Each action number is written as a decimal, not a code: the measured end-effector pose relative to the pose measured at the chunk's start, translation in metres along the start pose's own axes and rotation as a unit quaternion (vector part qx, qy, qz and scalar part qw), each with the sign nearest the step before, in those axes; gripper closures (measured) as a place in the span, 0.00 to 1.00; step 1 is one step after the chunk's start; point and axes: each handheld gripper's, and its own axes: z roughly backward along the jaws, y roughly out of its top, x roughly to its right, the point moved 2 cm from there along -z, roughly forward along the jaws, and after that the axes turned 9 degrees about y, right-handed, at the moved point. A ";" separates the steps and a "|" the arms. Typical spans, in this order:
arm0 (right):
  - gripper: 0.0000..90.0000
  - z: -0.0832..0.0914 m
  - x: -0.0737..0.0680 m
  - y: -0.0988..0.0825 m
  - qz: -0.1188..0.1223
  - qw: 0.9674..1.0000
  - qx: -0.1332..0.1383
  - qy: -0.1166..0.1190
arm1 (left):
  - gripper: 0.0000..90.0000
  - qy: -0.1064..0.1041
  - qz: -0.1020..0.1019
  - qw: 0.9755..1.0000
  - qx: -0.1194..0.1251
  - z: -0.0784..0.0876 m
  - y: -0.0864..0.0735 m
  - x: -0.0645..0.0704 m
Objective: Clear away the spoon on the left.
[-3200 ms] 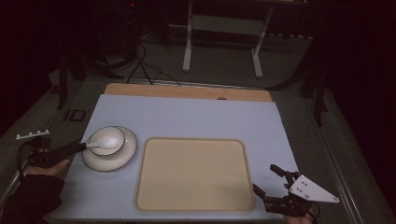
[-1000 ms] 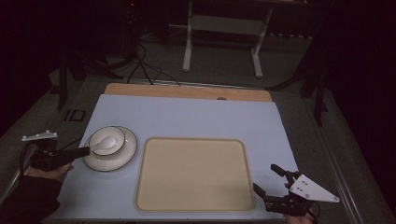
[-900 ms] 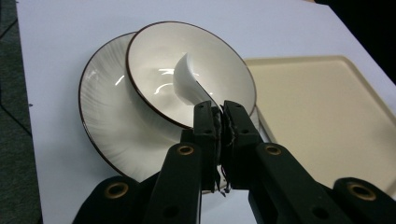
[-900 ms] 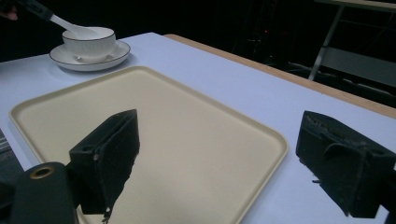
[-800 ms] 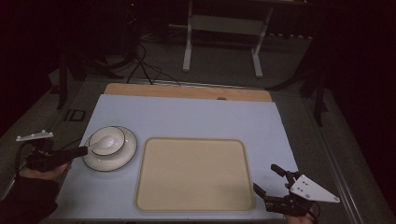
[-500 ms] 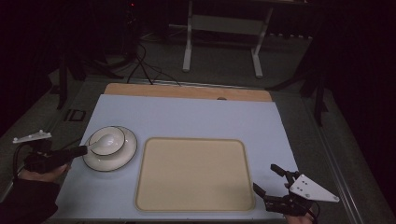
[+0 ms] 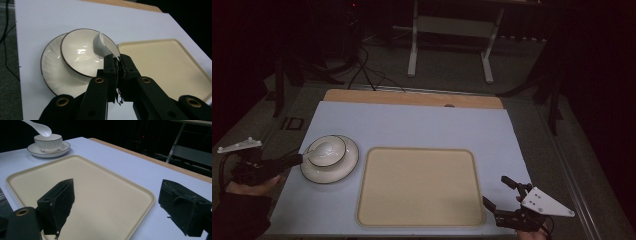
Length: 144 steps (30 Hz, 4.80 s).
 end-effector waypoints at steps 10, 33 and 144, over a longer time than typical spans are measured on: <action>0.15 -0.002 0.000 -0.001 0.000 1.000 -0.001 0.004 | 0.95 0.001 -0.006 1.000 0.013 0.011 0.006 0.008; 0.15 -0.006 0.001 -0.001 -0.004 1.000 -0.006 0.007 | 0.95 0.010 -0.035 0.998 0.041 0.022 0.021 0.064; 0.15 -0.013 0.004 0.000 -0.008 1.000 -0.003 -0.004 | 0.95 0.087 -0.033 0.980 0.174 -0.083 -0.090 0.220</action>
